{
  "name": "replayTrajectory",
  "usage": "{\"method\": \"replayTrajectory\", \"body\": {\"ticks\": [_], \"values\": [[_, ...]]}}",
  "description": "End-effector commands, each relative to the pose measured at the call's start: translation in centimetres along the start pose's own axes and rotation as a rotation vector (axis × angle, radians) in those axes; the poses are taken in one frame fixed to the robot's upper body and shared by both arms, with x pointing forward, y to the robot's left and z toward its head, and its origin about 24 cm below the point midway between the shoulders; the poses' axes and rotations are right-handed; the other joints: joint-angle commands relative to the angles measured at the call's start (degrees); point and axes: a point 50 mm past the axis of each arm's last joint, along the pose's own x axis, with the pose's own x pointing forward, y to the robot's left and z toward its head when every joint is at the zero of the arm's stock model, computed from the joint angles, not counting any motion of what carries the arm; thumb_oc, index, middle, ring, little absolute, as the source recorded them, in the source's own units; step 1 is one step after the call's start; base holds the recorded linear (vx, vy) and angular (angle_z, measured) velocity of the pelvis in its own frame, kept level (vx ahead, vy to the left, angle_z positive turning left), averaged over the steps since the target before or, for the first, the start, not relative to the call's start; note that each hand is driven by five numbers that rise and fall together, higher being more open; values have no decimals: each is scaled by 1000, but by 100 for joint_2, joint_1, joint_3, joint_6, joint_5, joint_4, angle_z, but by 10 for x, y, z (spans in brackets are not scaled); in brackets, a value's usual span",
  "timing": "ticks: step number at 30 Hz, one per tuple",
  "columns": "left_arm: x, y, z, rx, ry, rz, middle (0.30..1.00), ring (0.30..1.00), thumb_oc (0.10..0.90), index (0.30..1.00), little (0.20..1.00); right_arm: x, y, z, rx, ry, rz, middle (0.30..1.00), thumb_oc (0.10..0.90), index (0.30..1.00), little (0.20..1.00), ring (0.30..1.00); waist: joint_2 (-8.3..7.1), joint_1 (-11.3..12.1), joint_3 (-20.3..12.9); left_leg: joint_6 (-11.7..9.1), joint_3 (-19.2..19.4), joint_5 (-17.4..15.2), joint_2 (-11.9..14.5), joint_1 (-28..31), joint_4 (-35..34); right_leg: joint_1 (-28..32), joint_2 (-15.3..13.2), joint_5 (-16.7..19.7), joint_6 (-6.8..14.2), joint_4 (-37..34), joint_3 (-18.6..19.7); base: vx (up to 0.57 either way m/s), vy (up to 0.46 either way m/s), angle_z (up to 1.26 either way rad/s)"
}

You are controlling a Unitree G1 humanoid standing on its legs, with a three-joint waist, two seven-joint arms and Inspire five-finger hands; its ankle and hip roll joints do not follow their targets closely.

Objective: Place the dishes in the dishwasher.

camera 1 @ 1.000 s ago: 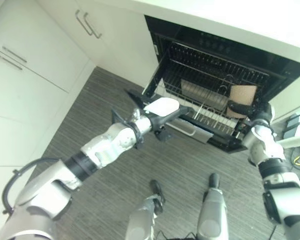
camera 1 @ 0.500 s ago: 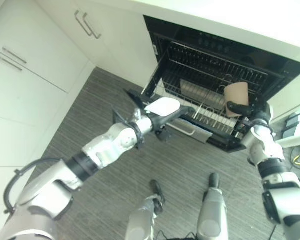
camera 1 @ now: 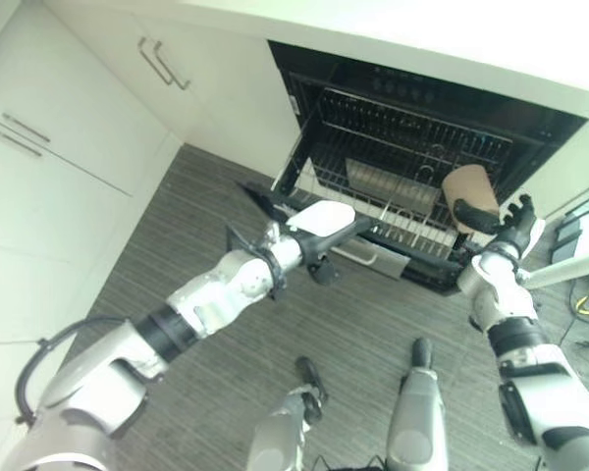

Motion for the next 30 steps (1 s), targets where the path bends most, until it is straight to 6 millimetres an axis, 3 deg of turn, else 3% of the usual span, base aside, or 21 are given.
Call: {"method": "replayTrajectory", "body": {"ticks": [1, 14, 22, 26, 30], "values": [[1, 30, 22, -46, -107, 199, 900, 900, 800, 900, 900, 6, -16, 20, 11, -117, -26, 900, 800, 900, 900, 900, 243, -7, -417, -509, -373, -335, 579, -95, 470, -29, -26, -187, 171, 105, 190, 0, 0, 0], [0, 30, 21, -49, -93, 186, 900, 900, 800, 900, 900, -7, 5, 12, 38, -41, 211, 900, 800, 900, 900, 900, 141, -23, -443, -512, -380, -330, 615, -88, 470, -20, -26, -180, 180, 105, 178, 0, 0, 0], [-1, 25, 14, -52, -63, 185, 900, 900, 800, 900, 900, -26, 19, 16, 56, -100, 326, 900, 800, 900, 900, 900, 48, -63, -454, -502, -368, -321, 661, -89, 470, -37, 11, -172, 180, 105, 205, 0, 0, 0], [-4, 18, 8, -66, -34, 199, 900, 900, 800, 900, 900, -36, 19, 28, 138, -196, 334, 900, 800, 900, 900, 900, 5, -81, -538, -492, -364, -326, 682, -51, 470, -5, 43, -189, 176, 105, 226, -8, -3, 0], [-11, 11, -1, -102, 16, 237, 900, 900, 800, 900, 900, -51, 15, 52, 226, -359, 352, 900, 800, 900, 900, 900, -54, -79, -753, -491, -375, -320, 721, 11, 470, 69, 89, -233, 165, 105, 211, -57, -24, -2]]}}
